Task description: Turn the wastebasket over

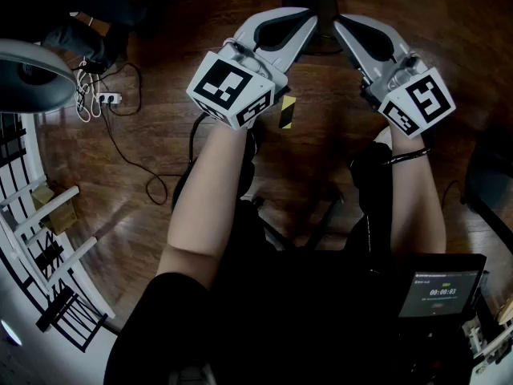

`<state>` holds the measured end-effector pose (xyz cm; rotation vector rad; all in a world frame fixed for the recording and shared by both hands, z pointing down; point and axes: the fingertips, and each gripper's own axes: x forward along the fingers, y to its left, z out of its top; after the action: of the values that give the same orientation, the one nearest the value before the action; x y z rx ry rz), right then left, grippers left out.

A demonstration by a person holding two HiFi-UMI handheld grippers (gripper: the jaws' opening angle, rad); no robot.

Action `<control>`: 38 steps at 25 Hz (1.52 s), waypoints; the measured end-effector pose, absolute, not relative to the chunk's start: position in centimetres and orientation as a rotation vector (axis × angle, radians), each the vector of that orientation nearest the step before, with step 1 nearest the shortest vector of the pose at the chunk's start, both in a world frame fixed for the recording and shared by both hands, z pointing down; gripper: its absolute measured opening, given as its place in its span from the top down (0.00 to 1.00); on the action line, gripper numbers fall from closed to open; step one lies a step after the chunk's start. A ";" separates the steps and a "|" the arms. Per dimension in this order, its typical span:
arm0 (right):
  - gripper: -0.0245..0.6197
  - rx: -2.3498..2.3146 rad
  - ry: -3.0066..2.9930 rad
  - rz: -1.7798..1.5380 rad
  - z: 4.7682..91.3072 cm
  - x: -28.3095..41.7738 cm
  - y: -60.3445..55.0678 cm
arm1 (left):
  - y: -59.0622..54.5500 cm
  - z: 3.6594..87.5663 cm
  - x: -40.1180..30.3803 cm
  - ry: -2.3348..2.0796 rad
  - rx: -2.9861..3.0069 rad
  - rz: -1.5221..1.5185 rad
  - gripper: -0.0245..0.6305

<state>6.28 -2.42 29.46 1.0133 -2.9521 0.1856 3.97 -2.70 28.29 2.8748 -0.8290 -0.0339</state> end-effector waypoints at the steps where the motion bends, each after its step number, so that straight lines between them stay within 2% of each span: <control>1: 0.95 1.007 -2.949 0.187 29.7 6.1 -2.6 | -2.8 28.5 3.9 -0.831 2.870 -0.030 0.96; 31: 0.95 1.164 -2.917 0.231 32.9 6.9 -14.9 | -13.9 31.4 2.7 -0.810 2.829 0.017 0.96; 38: 0.94 1.241 -2.908 0.338 33.5 7.8 -15.9 | -14.3 30.8 2.8 -0.823 2.818 -0.005 0.96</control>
<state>7.81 -15.88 33.49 1.2409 -2.9080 0.3379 2.80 -14.27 30.77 2.8184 -0.8234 -0.0051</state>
